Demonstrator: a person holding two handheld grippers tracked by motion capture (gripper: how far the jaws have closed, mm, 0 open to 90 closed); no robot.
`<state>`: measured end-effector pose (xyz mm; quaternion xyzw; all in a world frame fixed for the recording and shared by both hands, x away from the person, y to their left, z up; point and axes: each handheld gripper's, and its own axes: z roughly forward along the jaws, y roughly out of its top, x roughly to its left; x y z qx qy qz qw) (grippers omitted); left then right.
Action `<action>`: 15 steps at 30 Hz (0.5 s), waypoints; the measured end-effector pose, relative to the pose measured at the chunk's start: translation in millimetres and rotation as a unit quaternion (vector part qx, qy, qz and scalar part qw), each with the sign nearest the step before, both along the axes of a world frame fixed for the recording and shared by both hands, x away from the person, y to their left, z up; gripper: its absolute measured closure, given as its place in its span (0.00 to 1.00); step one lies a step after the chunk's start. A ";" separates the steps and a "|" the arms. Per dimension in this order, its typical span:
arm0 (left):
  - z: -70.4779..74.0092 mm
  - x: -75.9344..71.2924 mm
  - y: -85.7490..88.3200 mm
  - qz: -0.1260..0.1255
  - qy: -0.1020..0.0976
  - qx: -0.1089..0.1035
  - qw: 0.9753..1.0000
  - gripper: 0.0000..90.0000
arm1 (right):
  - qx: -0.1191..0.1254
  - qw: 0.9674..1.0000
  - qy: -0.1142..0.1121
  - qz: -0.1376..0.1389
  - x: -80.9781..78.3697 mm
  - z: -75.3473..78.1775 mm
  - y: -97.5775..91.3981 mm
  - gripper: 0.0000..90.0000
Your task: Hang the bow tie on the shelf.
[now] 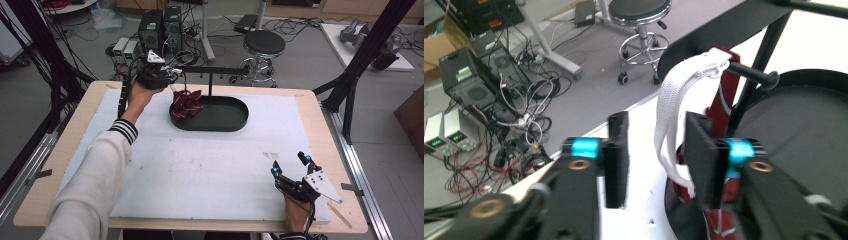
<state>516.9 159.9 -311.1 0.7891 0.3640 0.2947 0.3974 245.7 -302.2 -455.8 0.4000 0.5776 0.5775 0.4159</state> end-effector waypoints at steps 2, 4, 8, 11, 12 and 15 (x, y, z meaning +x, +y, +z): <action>-2.7 -0.7 1.1 -0.004 0.002 -0.008 1.000 0.52 | 0.000 1.000 0.000 0.000 0.1 0.0 0.0 0.11; -6.0 -2.4 4.4 -0.011 0.002 -0.017 1.000 0.38 | 0.001 1.000 0.000 0.000 0.1 0.0 -0.1 0.11; -16.9 -11.6 17.1 -0.049 0.001 -0.035 0.998 0.22 | 0.000 1.000 0.001 0.000 0.0 0.1 -0.1 0.11; -26.4 -29.6 32.0 -0.067 -0.015 -0.077 0.995 0.21 | -0.001 1.000 0.000 0.000 -0.1 0.1 -0.1 0.11; -29.5 -37.2 37.5 -0.072 -0.019 -0.088 0.993 0.21 | -0.001 1.000 0.000 0.000 -0.2 0.0 -0.1 0.11; -36.9 -63.3 55.4 -0.088 -0.024 -0.101 0.991 0.21 | 0.000 1.000 -0.004 0.005 -1.4 -0.2 0.0 0.11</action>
